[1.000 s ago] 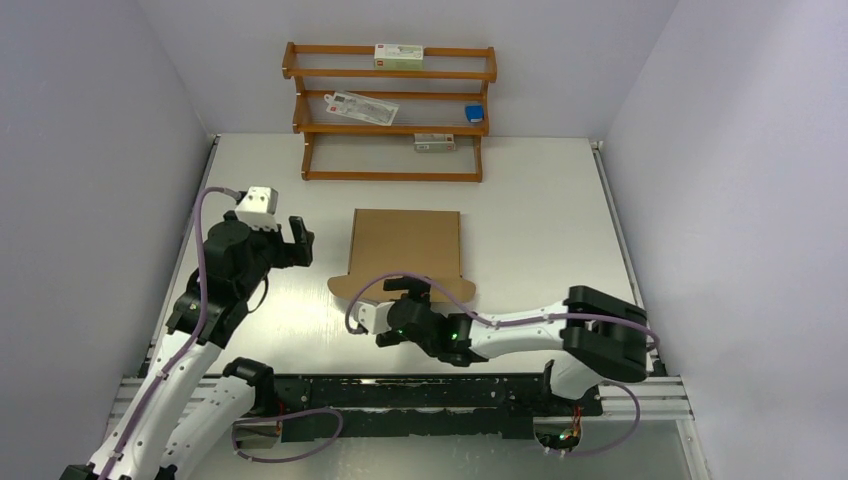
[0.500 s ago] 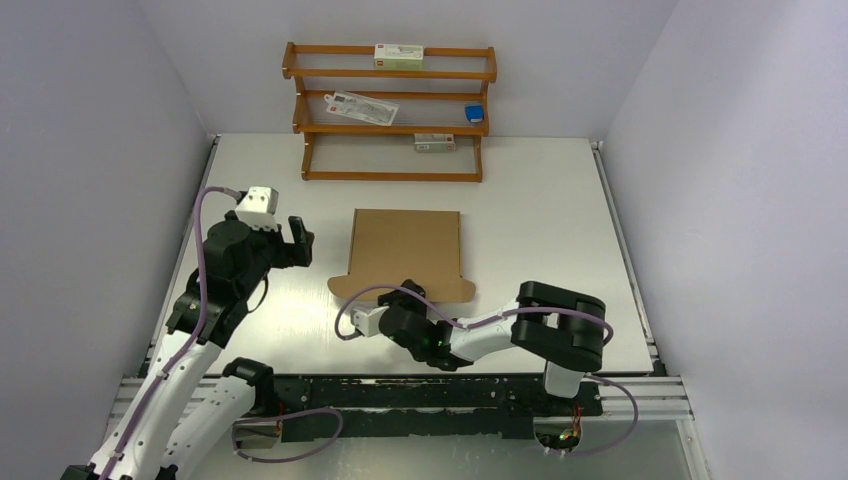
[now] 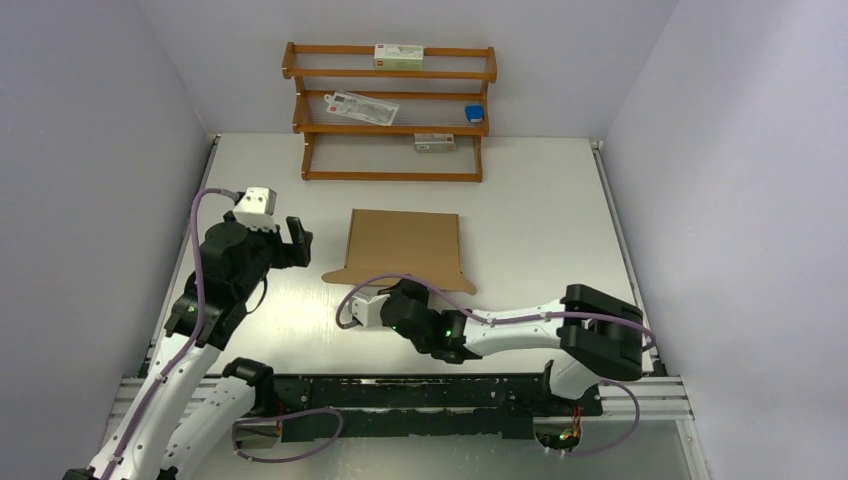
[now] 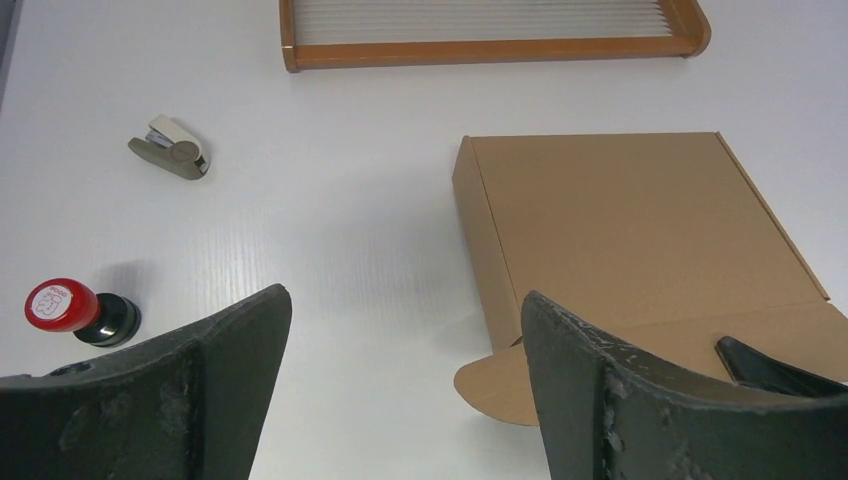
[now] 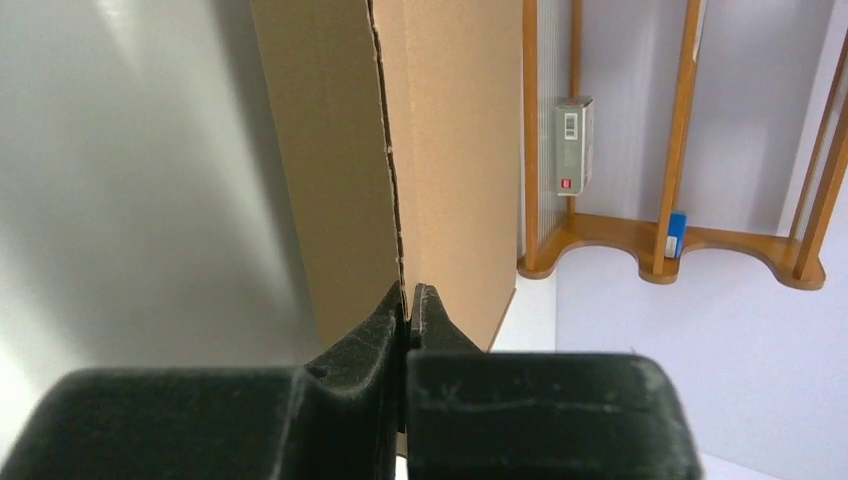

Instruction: Fold the paper box

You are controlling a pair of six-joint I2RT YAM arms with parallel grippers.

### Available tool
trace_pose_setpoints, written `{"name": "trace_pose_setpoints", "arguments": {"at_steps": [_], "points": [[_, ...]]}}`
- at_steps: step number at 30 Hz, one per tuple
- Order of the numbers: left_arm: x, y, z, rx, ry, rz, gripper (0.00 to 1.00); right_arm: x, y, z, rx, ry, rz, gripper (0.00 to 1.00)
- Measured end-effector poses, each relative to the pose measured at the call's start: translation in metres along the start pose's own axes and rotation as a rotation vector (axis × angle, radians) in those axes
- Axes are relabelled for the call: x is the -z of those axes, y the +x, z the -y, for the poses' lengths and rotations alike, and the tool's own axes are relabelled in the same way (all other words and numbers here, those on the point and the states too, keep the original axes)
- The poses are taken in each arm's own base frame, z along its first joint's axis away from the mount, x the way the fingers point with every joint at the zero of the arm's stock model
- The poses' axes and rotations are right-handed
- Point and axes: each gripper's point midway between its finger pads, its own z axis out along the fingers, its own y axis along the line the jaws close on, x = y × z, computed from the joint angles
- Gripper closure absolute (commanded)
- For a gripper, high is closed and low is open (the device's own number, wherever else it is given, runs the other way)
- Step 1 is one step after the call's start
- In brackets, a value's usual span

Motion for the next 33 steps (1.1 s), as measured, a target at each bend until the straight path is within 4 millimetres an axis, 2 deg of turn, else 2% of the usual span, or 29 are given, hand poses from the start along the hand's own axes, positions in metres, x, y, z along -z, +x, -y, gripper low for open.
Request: {"name": "trace_pose_setpoints", "arguments": {"at_steps": [4,7,11,15,18,21,25,33], "points": [[0.001,-0.001,0.000,0.000,0.000,-0.002,0.11,0.007,-0.012,0.011,-0.030,-0.038,0.023,1.00],[0.004,-0.012,0.002,0.003,0.005,0.010,0.10,0.013,-0.022,0.020,-0.054,-0.084,0.043,1.00],[0.017,-0.043,0.007,0.009,0.019,0.067,0.09,0.021,-0.043,0.040,-0.094,-0.152,0.074,1.00],[0.035,-0.084,0.009,0.017,0.018,0.146,0.09,0.029,-0.061,0.067,-0.144,-0.211,0.114,1.00],[0.048,-0.108,0.008,0.024,0.004,0.203,0.09,0.032,-0.065,0.089,-0.183,-0.267,0.129,1.00],[0.055,-0.122,0.007,0.029,-0.004,0.238,0.09,0.033,-0.061,0.114,-0.231,-0.307,0.136,1.00],[0.051,-0.120,0.008,0.027,-0.006,0.222,0.09,0.032,-0.057,0.139,-0.269,-0.350,0.137,1.00],[0.031,-0.093,0.010,0.015,0.010,0.130,0.09,0.019,-0.055,0.152,-0.261,-0.498,0.155,1.00]]}}
